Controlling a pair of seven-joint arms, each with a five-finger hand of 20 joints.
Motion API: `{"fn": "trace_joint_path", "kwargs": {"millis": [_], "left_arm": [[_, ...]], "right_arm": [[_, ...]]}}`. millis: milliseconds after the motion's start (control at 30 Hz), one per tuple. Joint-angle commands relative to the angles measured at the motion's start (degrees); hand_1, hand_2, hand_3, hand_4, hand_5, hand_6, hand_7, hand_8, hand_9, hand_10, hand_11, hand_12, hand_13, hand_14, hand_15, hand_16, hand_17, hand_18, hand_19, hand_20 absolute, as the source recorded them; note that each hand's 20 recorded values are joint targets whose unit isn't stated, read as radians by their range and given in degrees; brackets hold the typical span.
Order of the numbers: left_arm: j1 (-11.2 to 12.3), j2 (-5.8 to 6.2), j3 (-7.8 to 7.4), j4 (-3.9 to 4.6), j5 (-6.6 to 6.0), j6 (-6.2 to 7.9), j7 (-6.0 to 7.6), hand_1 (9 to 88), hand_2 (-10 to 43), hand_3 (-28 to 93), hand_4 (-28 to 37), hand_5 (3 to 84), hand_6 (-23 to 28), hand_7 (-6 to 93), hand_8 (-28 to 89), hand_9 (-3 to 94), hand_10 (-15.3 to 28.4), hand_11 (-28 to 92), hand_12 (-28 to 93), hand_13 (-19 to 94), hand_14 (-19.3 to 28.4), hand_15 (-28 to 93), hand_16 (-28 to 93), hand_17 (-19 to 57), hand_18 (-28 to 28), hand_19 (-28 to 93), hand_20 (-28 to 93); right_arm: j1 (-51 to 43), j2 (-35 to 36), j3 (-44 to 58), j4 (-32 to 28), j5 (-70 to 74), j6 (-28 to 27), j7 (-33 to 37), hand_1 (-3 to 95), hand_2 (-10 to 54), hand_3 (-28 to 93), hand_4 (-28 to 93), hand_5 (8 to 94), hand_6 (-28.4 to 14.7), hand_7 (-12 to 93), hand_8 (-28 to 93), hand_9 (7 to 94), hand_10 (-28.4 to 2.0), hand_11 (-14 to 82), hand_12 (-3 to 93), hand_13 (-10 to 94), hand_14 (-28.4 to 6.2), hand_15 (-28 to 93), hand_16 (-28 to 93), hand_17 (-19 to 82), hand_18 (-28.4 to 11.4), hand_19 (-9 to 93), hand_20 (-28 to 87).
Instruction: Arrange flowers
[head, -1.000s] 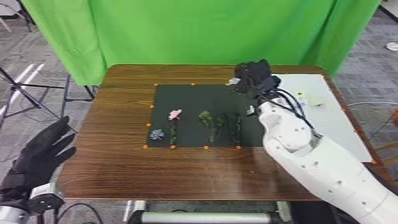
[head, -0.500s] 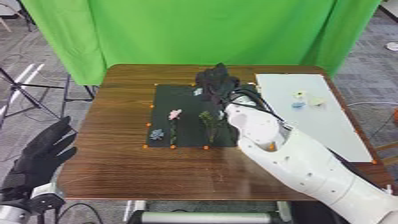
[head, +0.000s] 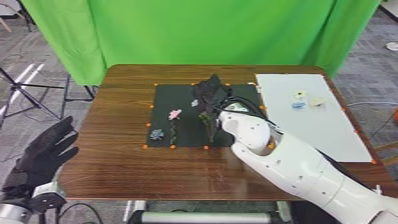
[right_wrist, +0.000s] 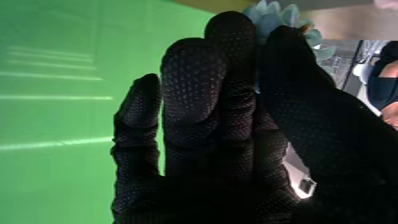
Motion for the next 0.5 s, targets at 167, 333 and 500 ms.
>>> {"fn": "trace_joint_path", "kwargs": {"millis": [167,333,500], "left_arm": [[0.5,-0.05,0.04,0.05,-0.3,-0.09,-0.37,24.5,-2.5,69,-27.0,21.1,0.6,17.8,-9,15.4,7.9,9,21,11,10.8,13,9,-12.3,16.7,33,10],[0.5,-0.14,-0.02,0.05,-0.32,-0.02,-0.58,24.5,-2.5,69,-27.0,21.1,0.6,17.7,-9,15.4,7.9,9,22,11,10.8,13,9,-12.3,16.7,33,10],[0.2,-0.1,0.02,0.14,-0.3,-0.17,-0.64,24.6,-2.4,69,-27.0,21.1,0.6,17.8,-9,15.4,7.9,9,22,11,10.8,13,9,-12.3,16.7,33,10]], "right_arm": [[0.2,-1.4,-0.1,0.6,-2.3,-3.6,1.4,43.0,-9.5,85,-27,67.7,2.7,50,-4,83.7,-5.4,18.1,50.2,72,-2.9,57,36,21,-18.5,73,51],[0.3,-1.6,0.1,1.3,-3.4,-4.2,1.7,42.3,-9.5,85,-27,66.5,2.4,50,-5,82.4,-5.5,17.8,50.1,71,-3.5,58,35,20,-18.6,73,51],[0.5,-1.6,0.1,1.4,-4.0,-5.9,2.6,42.1,-9.5,85,-28,65.2,2.5,51,-4,81.5,-5.6,17.9,49.8,70,-3.6,59,35,20,-18.6,73,51]]}}
